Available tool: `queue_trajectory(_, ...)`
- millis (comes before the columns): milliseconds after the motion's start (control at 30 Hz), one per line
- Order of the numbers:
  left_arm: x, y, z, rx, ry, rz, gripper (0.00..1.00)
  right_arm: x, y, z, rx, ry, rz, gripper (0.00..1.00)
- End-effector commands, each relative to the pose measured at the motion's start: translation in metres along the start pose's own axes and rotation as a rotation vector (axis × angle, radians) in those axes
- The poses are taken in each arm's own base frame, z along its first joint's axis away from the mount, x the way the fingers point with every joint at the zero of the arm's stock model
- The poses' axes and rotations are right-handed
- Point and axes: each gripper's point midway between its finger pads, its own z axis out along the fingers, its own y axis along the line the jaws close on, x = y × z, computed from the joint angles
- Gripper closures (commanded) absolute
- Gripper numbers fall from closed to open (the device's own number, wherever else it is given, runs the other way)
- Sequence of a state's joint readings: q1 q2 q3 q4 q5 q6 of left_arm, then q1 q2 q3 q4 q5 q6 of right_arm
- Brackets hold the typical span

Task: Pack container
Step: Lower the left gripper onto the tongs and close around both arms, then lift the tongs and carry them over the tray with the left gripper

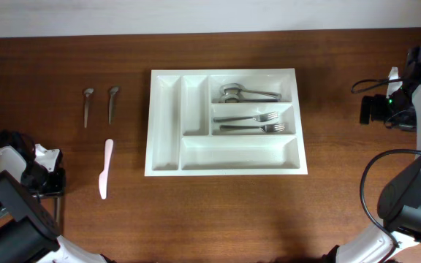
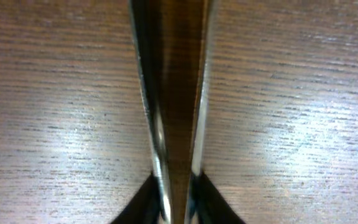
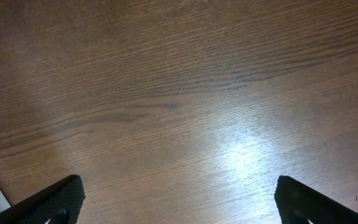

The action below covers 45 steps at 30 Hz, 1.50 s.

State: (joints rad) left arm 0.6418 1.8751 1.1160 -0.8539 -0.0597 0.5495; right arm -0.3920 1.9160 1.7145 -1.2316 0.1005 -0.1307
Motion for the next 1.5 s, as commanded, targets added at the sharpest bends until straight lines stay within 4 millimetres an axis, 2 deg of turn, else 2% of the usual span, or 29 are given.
queue_trajectory(0, 0.009, -0.004, 0.014, 0.013, 0.036, 0.001, 0.87, 0.000, 0.000, -0.003, 0.009, -0.007, 0.001, 0.01)
queue_trajectory(67, 0.009, -0.004, 0.013, 0.013, 0.036, 0.001, 0.93, 0.000, 0.000, -0.003, 0.009, -0.007, 0.001, 0.01)
queue_trajectory(200, 0.007, -0.003, 0.012, 0.010, 0.031, -0.006, 0.94, 0.000, 0.000, -0.003, 0.009, -0.007, 0.001, 0.01)
queue_trajectory(300, -0.002, -0.001, 0.004, 0.001, 0.014, -0.030, 0.98, 0.000, 0.000, -0.003, 0.009, -0.007, 0.001, 0.02)
queue_trajectory(433, -0.030, -0.007, -0.015, 0.017, -0.053, -0.064, 0.98, 0.000, 0.000, -0.003, 0.009, -0.007, 0.001, 0.01)
queue_trajectory(533, -0.060, -0.024, -0.036, 0.080, -0.134, -0.083, 0.98, 0.000, 0.000, -0.003, 0.009, -0.007, 0.001, 0.01)
queue_trajectory(633, -0.089, -0.047, -0.057, 0.160, -0.216, -0.099, 0.98, 0.000, 0.000, -0.003, 0.009, -0.007, 0.001, 0.01)
queue_trajectory(767, -0.122, -0.091, -0.086, 0.306, -0.300, -0.144, 0.98, 0.000, 0.000, -0.003, 0.009, -0.007, 0.001, 0.01)
queue_trajectory(933, -0.146, -0.150, -0.117, 0.493, -0.332, -0.185, 0.98, 0.000, 0.000, -0.003, 0.009, -0.007, 0.001, 0.01)
queue_trajectory(1133, -0.158, -0.222, -0.156, 0.684, -0.334, -0.134, 0.98, 0.000, 0.000, -0.003, 0.009, -0.007, 0.001, 0.01)
queue_trajectory(1267, -0.159, -0.264, -0.177, 0.762, -0.311, -0.113, 0.98, 0.000, 0.000, -0.003, 0.009, -0.007, 0.001, 0.01)
queue_trajectory(1467, -0.148, -0.319, -0.186, 0.812, -0.200, -0.196, 0.98, 0.000, 0.000, -0.003, 0.009, -0.007, 0.001, 0.02)
